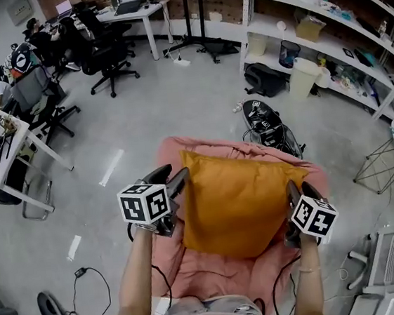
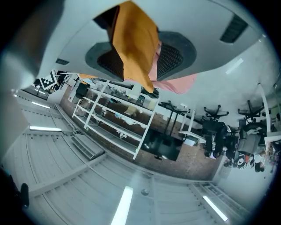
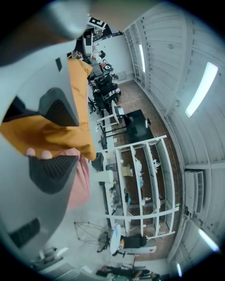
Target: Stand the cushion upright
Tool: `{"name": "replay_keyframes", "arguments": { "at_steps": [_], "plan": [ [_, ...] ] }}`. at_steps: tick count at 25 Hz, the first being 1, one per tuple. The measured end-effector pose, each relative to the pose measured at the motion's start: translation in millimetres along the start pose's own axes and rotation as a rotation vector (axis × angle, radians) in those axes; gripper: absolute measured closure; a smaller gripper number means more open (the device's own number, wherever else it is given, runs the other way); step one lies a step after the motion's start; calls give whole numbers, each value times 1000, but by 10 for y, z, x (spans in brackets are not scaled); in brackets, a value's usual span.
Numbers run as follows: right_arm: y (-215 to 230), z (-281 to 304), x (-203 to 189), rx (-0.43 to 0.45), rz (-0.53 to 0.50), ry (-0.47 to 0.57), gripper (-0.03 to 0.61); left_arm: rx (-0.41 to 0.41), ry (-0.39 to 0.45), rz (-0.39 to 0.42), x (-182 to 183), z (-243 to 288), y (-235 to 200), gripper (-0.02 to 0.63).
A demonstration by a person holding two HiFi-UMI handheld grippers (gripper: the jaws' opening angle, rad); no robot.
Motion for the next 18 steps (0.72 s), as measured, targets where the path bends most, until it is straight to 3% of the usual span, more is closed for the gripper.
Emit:
{"name": "replay_keyframes", "arguments": {
  "at_steps": [8, 14, 18],
  "plan": [
    [-70, -436, -51, -55, 15, 40, 370, -50, 10, -77, -161, -474, 67, 394],
    [-318, -872, -145, -49, 15, 69, 420, -90, 7, -67, -306, -946, 209, 396],
    [-557, -1218, -217, -27, 10, 92, 450, -89, 31, -53, -389, -1345, 304, 449]
  ]
}}
Point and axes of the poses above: the fingertips, and each gripper's own axes: z forward along the fingers, y to its right, x out of its top, the point moved 3 cm from there along -z, backward along the fingers, and after that the axes turned 11 degrees about -z, right-handed, at the moved point
